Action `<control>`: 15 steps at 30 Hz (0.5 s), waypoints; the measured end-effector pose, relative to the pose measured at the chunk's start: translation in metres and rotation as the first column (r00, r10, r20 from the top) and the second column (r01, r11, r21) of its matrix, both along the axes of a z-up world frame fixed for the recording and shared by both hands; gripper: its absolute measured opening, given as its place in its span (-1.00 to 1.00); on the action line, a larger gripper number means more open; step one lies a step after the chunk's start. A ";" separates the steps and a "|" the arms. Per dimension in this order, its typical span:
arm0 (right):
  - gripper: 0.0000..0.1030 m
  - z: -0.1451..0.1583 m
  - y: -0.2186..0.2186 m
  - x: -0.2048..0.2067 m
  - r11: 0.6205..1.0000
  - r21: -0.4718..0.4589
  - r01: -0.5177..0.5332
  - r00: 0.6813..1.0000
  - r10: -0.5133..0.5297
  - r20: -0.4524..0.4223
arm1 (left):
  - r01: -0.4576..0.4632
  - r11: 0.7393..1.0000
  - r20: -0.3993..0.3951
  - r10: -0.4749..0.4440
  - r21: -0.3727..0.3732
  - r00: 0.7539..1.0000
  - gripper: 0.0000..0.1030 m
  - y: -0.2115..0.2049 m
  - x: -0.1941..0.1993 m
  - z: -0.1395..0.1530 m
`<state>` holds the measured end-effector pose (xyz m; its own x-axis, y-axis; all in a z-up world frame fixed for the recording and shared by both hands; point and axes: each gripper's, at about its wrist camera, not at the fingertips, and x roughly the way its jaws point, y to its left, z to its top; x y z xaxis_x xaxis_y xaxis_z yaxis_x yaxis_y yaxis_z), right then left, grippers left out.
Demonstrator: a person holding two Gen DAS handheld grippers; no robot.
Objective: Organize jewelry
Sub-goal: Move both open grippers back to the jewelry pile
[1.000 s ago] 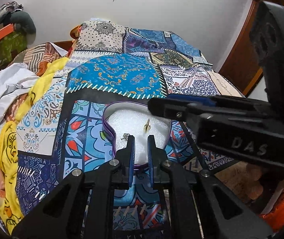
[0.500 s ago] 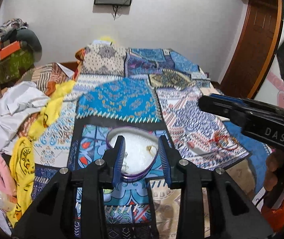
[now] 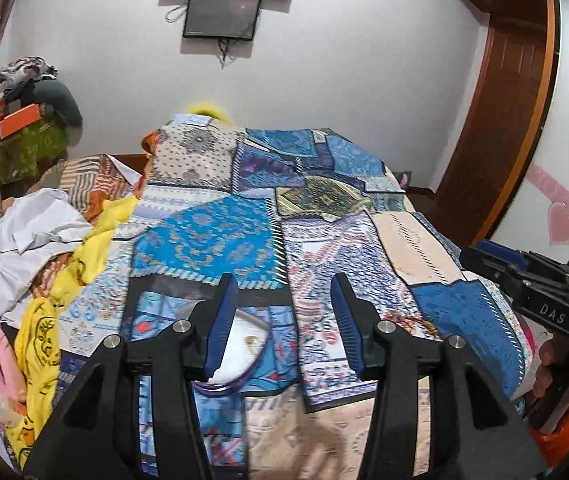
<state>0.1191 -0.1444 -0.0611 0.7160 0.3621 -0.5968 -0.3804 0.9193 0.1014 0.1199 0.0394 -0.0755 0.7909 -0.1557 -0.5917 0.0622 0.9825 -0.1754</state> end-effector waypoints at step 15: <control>-0.19 -0.042 -0.060 0.000 0.997 -0.035 0.072 0.990 -0.075 -0.117 | 0.134 0.991 -0.153 -0.131 0.008 0.980 -0.06 -0.070 0.030 -0.046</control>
<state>0.1186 -0.2047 -0.1029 0.6638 0.2911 -0.6890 -0.2987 0.9477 0.1126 0.1496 -0.0305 -0.1219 0.6650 -0.2410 -0.7068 0.1659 0.9705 -0.1749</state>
